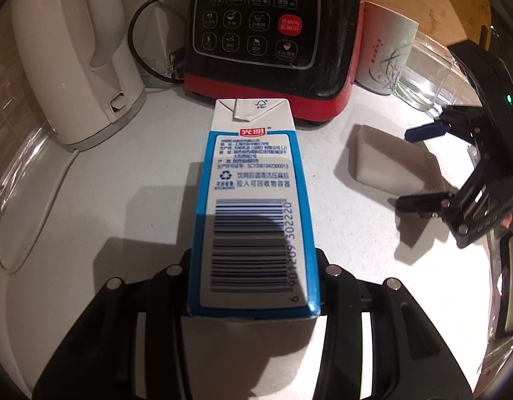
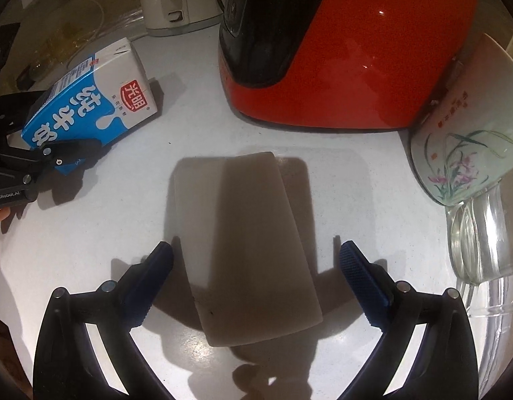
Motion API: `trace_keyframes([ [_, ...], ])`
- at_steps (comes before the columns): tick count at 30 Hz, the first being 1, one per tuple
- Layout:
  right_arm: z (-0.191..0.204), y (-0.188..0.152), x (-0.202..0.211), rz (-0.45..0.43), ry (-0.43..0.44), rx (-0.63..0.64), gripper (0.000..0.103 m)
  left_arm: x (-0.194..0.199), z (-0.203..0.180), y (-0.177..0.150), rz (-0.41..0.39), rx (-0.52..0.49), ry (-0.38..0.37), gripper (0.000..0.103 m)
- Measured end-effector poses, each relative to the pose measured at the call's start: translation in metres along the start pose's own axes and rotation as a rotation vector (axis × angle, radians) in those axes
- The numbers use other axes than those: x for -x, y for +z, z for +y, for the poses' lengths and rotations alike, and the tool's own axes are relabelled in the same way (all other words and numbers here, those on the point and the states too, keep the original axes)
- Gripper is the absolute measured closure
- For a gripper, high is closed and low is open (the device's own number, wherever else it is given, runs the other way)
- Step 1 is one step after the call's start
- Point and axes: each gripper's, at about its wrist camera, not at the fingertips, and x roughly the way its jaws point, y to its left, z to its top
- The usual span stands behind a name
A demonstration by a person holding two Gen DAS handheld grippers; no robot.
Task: Collect trash
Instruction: 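Grasp the milk carton with the left tool while the right tool grasps the white sponge, then carry the milk carton and sponge over the green basket and release both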
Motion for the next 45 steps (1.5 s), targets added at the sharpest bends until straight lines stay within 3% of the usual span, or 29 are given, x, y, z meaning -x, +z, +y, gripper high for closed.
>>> trace_keyframes([
  [7,-0.007,0.008,-0.004,0.053,0.037,0.017,0.005,-0.005,0.002,0.001,0.004,0.022,-0.022,0.062],
  [9,-0.007,0.009,-0.004,0.053,0.037,0.016,0.010,-0.005,0.002,0.000,0.004,0.026,-0.022,0.062],
  [12,-0.007,0.010,0.003,0.037,0.033,-0.005,0.042,-0.003,0.004,0.000,0.007,0.042,-0.028,0.062],
  [18,0.006,0.007,0.008,0.042,-0.029,-0.065,0.045,0.017,0.003,-0.004,-0.020,0.049,-0.002,0.062],
  [24,0.055,-0.014,0.038,-0.046,-0.074,-0.124,0.045,0.057,-0.005,-0.021,-0.053,0.069,0.004,0.062],
  [30,0.116,-0.063,0.076,-0.110,-0.061,-0.232,0.044,0.104,-0.026,-0.066,-0.068,0.072,0.024,0.062],
  [33,0.139,-0.093,0.092,-0.126,-0.013,-0.325,0.044,0.125,-0.036,-0.095,-0.052,0.074,0.041,0.062],
  [38,0.182,-0.147,0.128,-0.154,-0.011,-0.416,0.043,0.160,-0.052,-0.155,0.007,0.102,-0.022,0.062],
  [45,0.251,-0.223,0.188,-0.218,0.024,-0.497,0.043,0.222,-0.077,-0.238,0.023,0.104,-0.001,0.062],
])
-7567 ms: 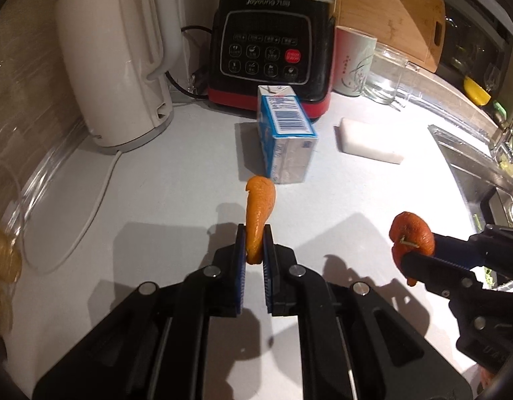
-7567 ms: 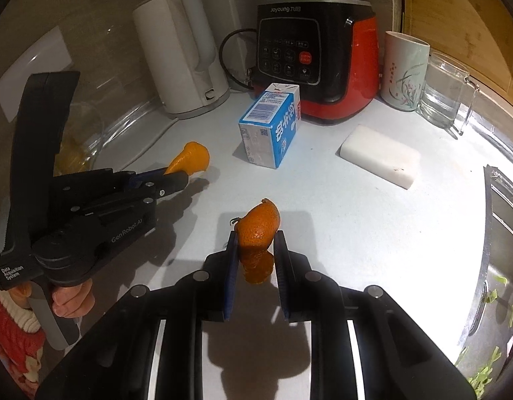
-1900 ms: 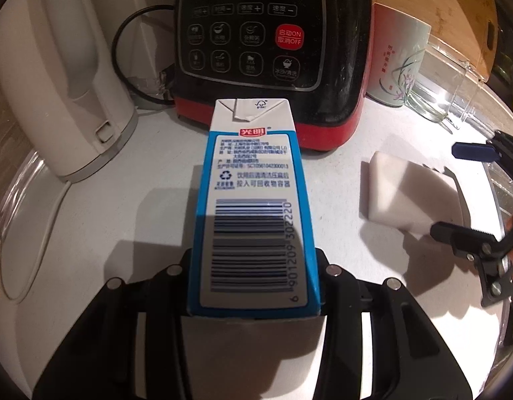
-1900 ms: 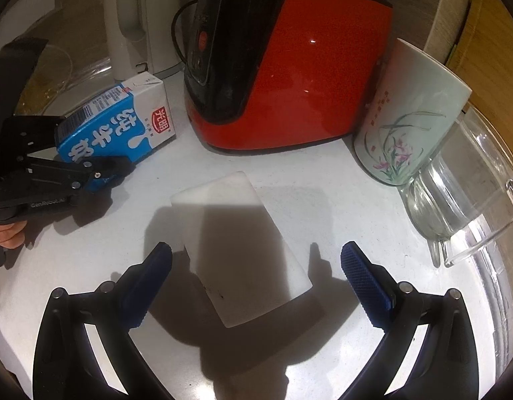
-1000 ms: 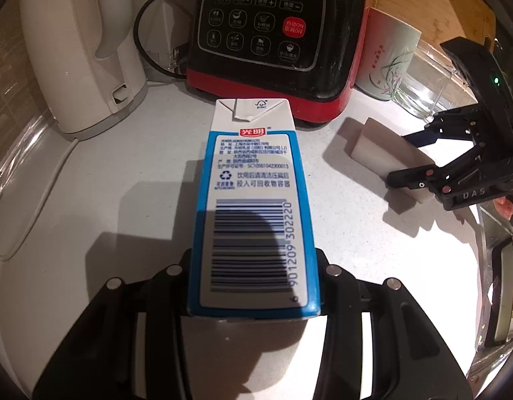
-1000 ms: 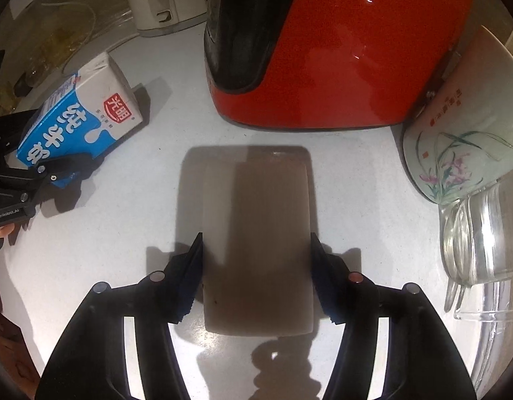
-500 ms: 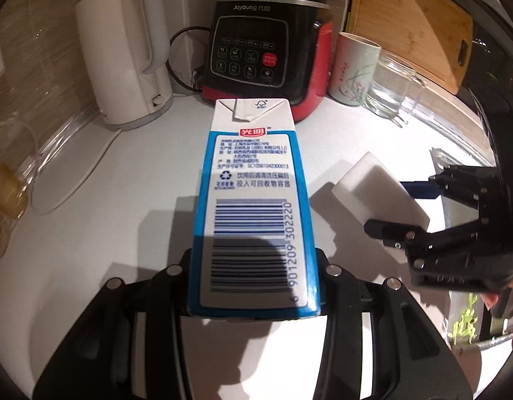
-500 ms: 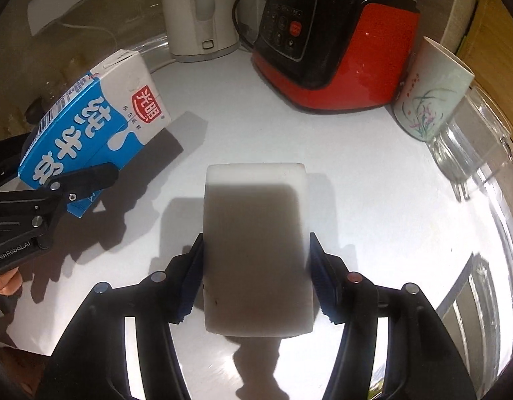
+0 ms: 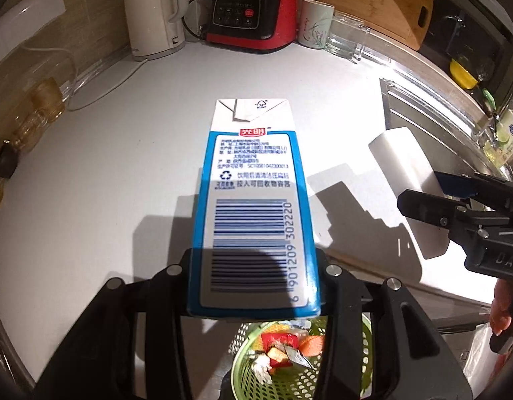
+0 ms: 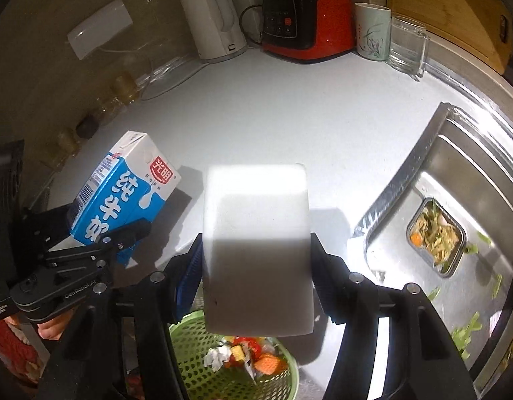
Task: Collect trash
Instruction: 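Carry the milk carton and sponge over the green basket and release both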
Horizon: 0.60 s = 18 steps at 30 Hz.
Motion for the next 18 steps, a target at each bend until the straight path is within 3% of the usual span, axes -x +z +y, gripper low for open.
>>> trace_keyframes([
  [9,0.043,-0.094,0.065,-0.024,0.022,-0.013,0.042,0.071,-0.026,-0.089,-0.015,-0.038,-0.002,0.062],
  [18,0.057,-0.156,0.090,-0.010,0.019,-0.025,0.042,0.093,-0.046,-0.147,0.009,-0.068,-0.003,0.062],
])
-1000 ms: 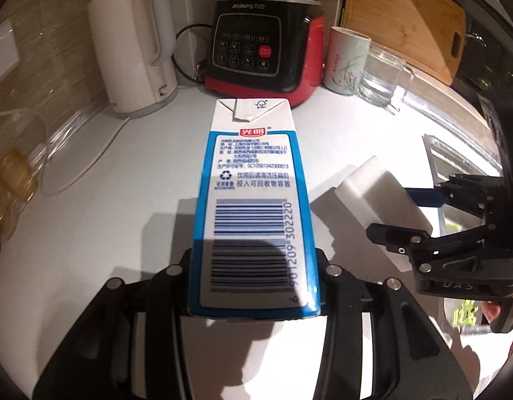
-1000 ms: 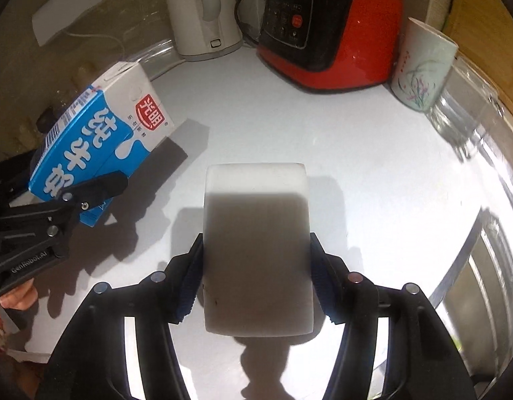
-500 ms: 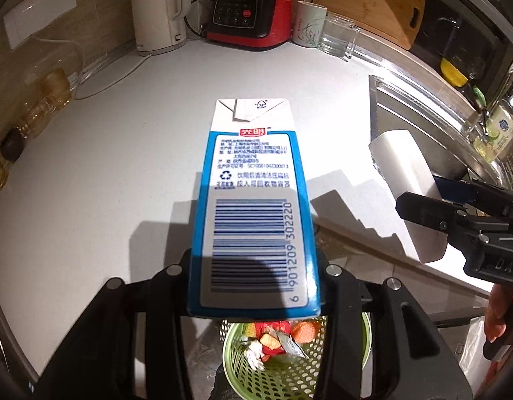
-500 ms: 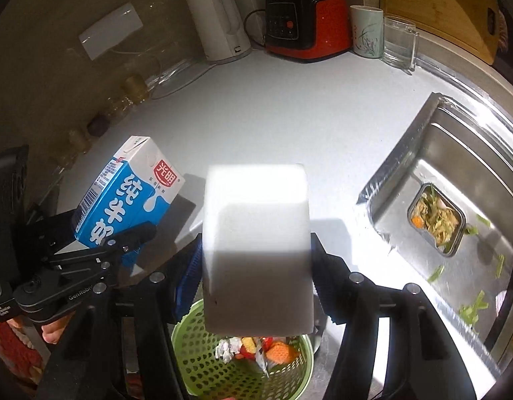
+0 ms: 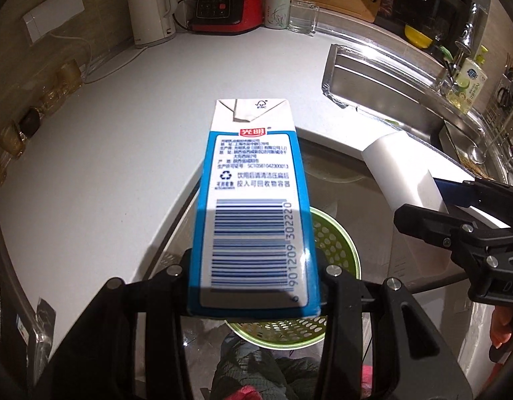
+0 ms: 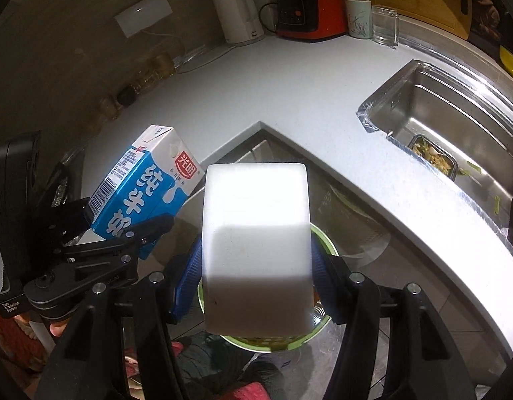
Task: Collect trash
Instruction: 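Carry the milk carton and sponge over the green basket and release both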
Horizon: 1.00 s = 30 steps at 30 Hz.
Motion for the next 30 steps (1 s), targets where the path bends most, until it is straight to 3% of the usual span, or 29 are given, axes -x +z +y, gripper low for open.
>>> trace_keyframes([
  [3,0.000,-0.009,-0.003,-0.002,-0.005,0.012,0.042,-0.005,0.000,-0.006,0.018,0.002,0.000,0.062],
  [8,-0.006,-0.025,-0.030,-0.018,-0.094,0.048,0.042,-0.034,0.003,-0.024,0.066,0.016,0.011,0.062],
  [14,-0.019,-0.059,-0.105,0.060,-0.096,0.053,0.042,-0.073,0.010,-0.052,0.158,0.054,0.026,0.062],
  [20,-0.028,-0.085,-0.168,0.146,-0.087,0.029,0.040,-0.085,0.012,-0.066,0.190,0.042,0.062,0.062],
  [22,-0.031,-0.087,-0.174,0.164,-0.089,0.011,0.040,-0.088,0.013,-0.067,0.200,0.039,0.069,0.062],
  [26,-0.031,-0.083,-0.160,0.131,-0.092,-0.012,0.021,-0.091,0.010,-0.065,0.203,0.035,0.060,0.062],
  [30,-0.033,-0.080,-0.143,0.103,-0.099,-0.017,0.021,-0.095,0.008,-0.059,0.202,0.019,0.046,0.062],
])
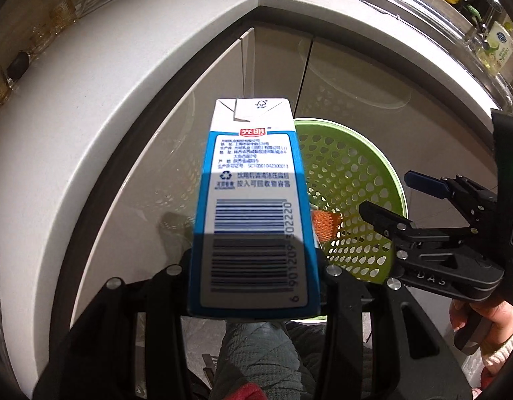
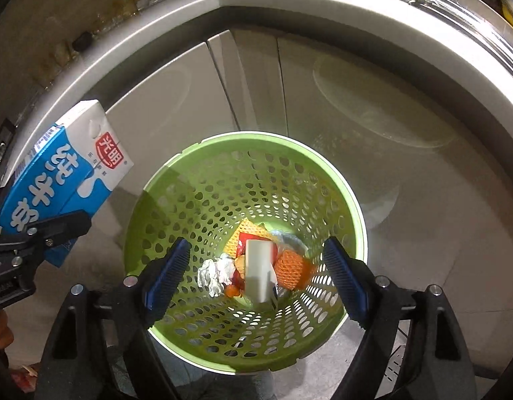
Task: Collect trash
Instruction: 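Carry the milk carton and sponge over the green basket and release both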
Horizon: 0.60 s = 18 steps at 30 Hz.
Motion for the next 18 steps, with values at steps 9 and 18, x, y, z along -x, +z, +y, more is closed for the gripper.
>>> trace_keyframes([
  [9,-0.007,-0.010,0.033,-0.047,-0.059,-0.035,0.017,-0.033,-0.012,-0.005,0.053,-0.052,-0.043,0.062],
  [18,-0.020,-0.020,0.028,-0.007,-0.076,-0.067,0.017,-0.080,-0.039,-0.023,0.151,-0.109,-0.022,0.031],
])
